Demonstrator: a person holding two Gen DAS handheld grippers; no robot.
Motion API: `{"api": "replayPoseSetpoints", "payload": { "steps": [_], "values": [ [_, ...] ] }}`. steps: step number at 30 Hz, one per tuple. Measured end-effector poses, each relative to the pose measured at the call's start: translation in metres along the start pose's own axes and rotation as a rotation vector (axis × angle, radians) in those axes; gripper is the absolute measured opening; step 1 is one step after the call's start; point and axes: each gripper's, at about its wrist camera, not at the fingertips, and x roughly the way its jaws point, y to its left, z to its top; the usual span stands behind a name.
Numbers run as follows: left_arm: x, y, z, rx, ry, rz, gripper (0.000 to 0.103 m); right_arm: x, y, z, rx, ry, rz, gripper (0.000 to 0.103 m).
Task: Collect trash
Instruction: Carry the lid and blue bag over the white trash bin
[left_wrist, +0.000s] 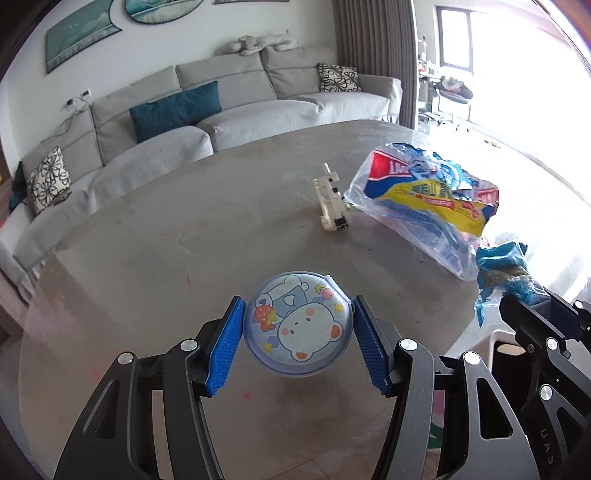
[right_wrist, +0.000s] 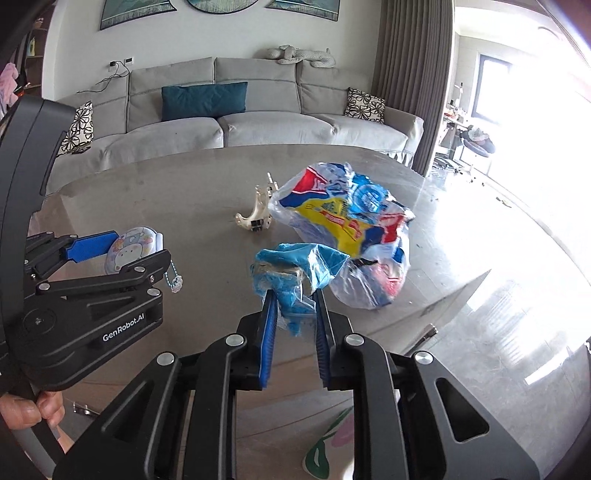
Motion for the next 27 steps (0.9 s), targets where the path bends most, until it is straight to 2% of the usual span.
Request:
{"api": "replayPoseSetpoints", "payload": {
  "steps": [11,21,27],
  "values": [
    [-0.023,-0.074,-0.017,0.099,-0.004,-0.096,0.060,-0.044,-0.056,-0.048,0.065,0.020,-0.105,0.020],
    [-0.029,-0.164,-0.041,0.198,0.027,-0.236,0.060,-0.071,-0.112,-0.089,0.146,0.044,-0.213,0.020],
    [-0.027,-0.225,-0.058,0.278,0.049,-0.287,0.060,-0.088,-0.149,-0.110,0.178,0.058,-0.285,0.020]
  ]
}}
